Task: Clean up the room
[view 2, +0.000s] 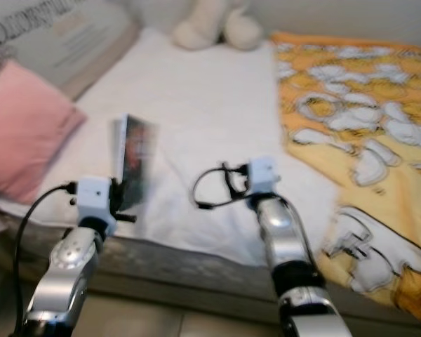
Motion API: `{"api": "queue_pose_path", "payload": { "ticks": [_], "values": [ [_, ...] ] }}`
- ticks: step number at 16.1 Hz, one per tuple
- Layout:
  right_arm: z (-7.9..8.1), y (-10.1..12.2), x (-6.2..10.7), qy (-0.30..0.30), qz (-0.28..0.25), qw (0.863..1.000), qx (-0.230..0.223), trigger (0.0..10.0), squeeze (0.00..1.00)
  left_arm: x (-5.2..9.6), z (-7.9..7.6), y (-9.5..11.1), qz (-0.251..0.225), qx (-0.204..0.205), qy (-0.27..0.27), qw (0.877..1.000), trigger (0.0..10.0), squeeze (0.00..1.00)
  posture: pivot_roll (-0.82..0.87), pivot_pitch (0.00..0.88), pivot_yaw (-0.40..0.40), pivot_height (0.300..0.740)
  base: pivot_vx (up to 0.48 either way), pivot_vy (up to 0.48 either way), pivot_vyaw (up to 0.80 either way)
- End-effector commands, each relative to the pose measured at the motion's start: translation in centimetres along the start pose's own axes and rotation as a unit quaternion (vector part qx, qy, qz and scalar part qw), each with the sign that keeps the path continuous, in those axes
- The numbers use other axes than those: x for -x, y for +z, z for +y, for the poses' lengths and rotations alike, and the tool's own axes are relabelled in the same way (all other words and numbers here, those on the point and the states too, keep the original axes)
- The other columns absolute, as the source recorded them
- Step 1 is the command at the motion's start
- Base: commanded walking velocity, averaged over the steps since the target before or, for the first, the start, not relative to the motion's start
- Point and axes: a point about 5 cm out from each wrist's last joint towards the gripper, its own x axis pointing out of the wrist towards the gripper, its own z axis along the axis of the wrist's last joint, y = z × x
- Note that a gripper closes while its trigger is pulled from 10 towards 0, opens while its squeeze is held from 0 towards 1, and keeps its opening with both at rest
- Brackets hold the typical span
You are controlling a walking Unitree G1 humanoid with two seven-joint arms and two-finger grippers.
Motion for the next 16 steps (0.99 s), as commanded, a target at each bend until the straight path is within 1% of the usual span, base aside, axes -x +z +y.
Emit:
{"api": "queue_pose_path", "payload": {
  "ticks": [1, 5, 7, 11, 12, 13, 15, 16],
  "values": [
    [1.2, 0.6, -0.4, 0.017, -0.016, 1.000, -0.005, 10.0, 0.00, -0.3, 0.7, 1.0, -0.025, -0.007, 0.004, 1.000, 0.0, 0.00, -0.04, 0.000, 0.021, 0.740, 0.398, 0.266, 0.00],
    [1.4, 0.6, -0.5, 0.020, -0.017, 1.000, -0.005, 10.0, 0.00, -0.8, 1.1, 1.3, -0.030, -0.009, -0.001, 1.000, 0.0, 0.00, -0.04, 0.000, 0.025, 0.740, 0.399, 0.266, 0.00],
    [1.5, 0.3, -0.4, 0.021, -0.015, 1.000, -0.006, 10.0, 0.00, -0.7, 1.5, 1.3, -0.030, -0.010, 0.000, 0.999, 0.0, 0.00, -0.04, 0.000, 0.027, 0.740, 0.401, 0.264, 0.00],
    [1.5, 0.2, -0.2, 0.020, -0.014, 1.000, -0.007, 10.0, 0.00, -0.7, 1.4, 1.3, -0.031, -0.011, -0.005, 0.999, 0.0, 0.00, -0.04, 0.000, 0.027, 0.740, 0.401, 0.263, 0.00],
    [1.5, 0.1, -0.1, 0.021, -0.014, 1.000, -0.007, 10.0, 0.00, -0.9, 1.3, 1.5, -0.033, -0.019, -0.022, 0.999, 0.0, 0.00, -0.04, 0.000, 0.026, 0.740, 0.401, 0.262, 0.00],
    [1.5, 0.0, -0.1, 0.022, -0.013, 1.000, -0.007, 10.0, 0.00, -1.1, 1.0, 1.4, -0.027, -0.005, -0.034, 0.999, 0.0, 0.00, -0.04, 0.000, 0.025, 0.740, 0.409, 0.251, 0.00],
    [1.7, -0.3, 0.2, 0.025, -0.009, 1.000, -0.008, 10.0, 0.00, -1.8, -1.0, 0.8, 0.008, 0.049, -0.104, 0.993, 0.0, 0.00, -0.03, 0.000, 0.026, 0.740, 0.461, 0.000, 0.00],
    [1.8, -0.5, 0.4, 0.028, -0.005, 1.000, -0.007, 10.0, 0.00, -2.6, -2.1, 0.9, 0.025, 0.064, -0.152, 0.986, 0.0, 0.00, -0.04, 0.000, 0.030, 0.740, 0.000, 0.000, 0.00]
  ]
}}
